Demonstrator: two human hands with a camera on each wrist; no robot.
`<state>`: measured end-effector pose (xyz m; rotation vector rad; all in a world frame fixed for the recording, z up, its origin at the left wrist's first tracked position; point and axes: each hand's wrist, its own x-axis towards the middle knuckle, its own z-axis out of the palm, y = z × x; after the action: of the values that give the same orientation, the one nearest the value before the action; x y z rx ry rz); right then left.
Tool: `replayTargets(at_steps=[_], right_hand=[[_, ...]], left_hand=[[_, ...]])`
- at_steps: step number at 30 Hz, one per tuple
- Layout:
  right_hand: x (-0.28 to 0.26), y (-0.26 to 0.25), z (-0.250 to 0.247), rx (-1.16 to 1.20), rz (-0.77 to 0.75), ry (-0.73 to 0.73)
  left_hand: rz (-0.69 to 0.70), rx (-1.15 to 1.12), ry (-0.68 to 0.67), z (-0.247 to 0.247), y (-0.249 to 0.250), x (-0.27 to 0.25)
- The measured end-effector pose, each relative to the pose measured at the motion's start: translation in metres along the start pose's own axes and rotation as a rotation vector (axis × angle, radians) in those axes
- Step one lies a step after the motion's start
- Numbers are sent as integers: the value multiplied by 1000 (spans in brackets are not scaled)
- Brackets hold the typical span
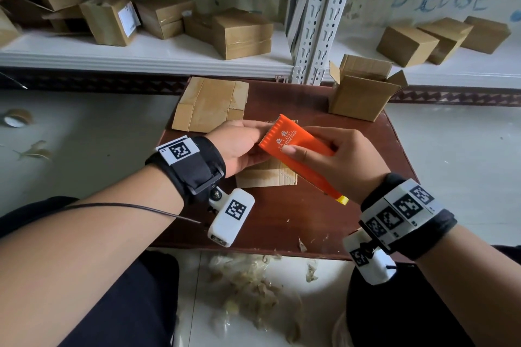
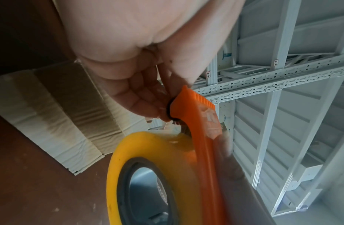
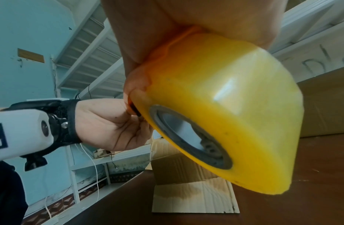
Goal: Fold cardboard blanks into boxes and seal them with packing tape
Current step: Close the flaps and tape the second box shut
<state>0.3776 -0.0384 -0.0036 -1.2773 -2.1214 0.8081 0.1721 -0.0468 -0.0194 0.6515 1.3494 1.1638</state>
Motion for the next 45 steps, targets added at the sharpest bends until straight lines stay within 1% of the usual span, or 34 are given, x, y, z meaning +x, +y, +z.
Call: replayTargets(at_steps=[3, 6, 10, 13, 16, 20, 24, 28, 34, 39, 42, 45], right_hand=[[6, 7, 6, -27, 48, -19], [9, 11, 10, -53, 101, -66], [9, 10, 11, -27, 137, -139], [9, 9, 11, 15, 155, -165], [8, 8, 11, 25, 158, -171], [6, 8, 8, 18, 160, -162], [1, 10, 4, -23, 164, -191], [-3, 18, 1, -74, 152, -225], [-10, 27, -4, -32, 142, -237], [-11, 30, -7, -24, 121, -240], [-11, 34, -15, -69, 126, -260], [-13, 43, -22, -149, 143, -285]], left_hand=[[41, 36, 60, -1, -5, 1], [60, 100, 93, -2, -9, 3], [66, 141, 86, -6, -7, 4], [78, 174, 82, -10, -8, 6], [84, 189, 86, -14, -11, 10], [110, 125, 87, -24, -6, 12], [135, 97, 161, -41, 6, 12], [169, 84, 205, -57, 13, 12], [182, 133, 195, -64, 9, 10], [205, 126, 201, -65, 10, 7], [217, 74, 261, -79, 18, 7], [238, 43, 363, -97, 30, 7]])
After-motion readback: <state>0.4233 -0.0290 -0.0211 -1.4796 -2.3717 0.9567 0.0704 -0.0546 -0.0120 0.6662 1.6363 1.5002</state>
